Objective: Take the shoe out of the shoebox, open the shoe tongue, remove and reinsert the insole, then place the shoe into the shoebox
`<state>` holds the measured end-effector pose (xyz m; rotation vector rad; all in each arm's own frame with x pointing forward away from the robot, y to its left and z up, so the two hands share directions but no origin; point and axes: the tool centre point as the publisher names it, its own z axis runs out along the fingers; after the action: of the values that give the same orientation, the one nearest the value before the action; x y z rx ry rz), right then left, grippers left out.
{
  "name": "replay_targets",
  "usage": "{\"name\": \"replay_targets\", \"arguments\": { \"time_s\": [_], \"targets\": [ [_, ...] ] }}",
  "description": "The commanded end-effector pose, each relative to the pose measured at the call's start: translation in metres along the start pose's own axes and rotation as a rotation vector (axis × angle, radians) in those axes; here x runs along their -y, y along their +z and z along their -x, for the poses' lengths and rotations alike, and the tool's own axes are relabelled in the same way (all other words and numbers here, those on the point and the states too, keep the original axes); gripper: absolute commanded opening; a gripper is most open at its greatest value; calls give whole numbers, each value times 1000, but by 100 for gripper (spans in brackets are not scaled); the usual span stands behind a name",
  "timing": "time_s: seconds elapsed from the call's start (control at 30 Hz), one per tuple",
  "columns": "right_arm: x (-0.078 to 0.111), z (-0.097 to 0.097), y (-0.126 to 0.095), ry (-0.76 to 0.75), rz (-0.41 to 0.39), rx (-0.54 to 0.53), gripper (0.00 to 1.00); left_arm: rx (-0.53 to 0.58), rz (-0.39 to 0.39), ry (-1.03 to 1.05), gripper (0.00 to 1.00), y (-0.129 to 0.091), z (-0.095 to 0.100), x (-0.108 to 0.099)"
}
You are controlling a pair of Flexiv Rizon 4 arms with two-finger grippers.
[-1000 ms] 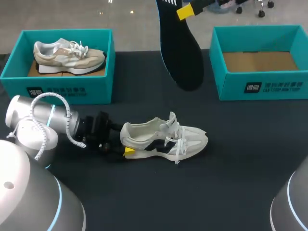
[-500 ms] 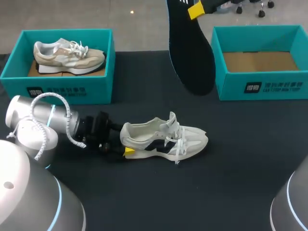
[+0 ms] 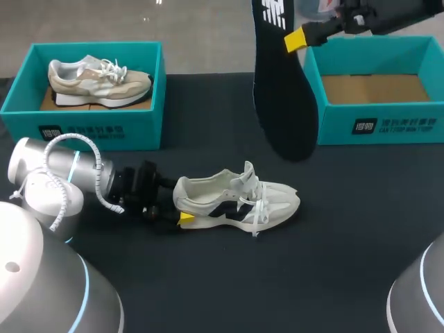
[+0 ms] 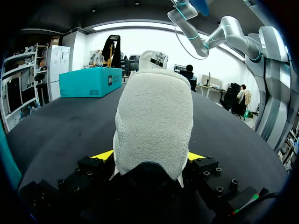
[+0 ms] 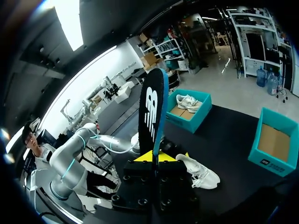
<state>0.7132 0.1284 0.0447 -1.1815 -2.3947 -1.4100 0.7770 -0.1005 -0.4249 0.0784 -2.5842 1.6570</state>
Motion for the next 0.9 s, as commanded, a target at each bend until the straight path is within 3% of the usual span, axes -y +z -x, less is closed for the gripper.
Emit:
{"name": "replay_targets", "arguments": {
  "time_s": [0.03, 0.63, 0.67, 0.7, 0.77, 0.9],
  "targets": [
    [5, 0, 0, 1, 17, -1, 0, -1, 6, -1, 0, 1, 1, -4],
    [5, 0, 0, 1, 17, -1, 0, -10, 6, 8, 0, 0, 0, -3],
    [5, 0, 0, 1, 17, -1, 0, -9, 31, 10, 13, 0, 0, -3],
    [5, 0, 0, 1, 17, -1, 0, -11, 45, 8, 33, 0, 0, -3],
    [5, 0, 0, 1, 17, -1, 0, -33, 62, 7, 100, 1, 1, -3],
    [5, 0, 0, 1, 17, -1, 0, -46, 78, 5, 100, 0, 1, -3]
  ]
}}
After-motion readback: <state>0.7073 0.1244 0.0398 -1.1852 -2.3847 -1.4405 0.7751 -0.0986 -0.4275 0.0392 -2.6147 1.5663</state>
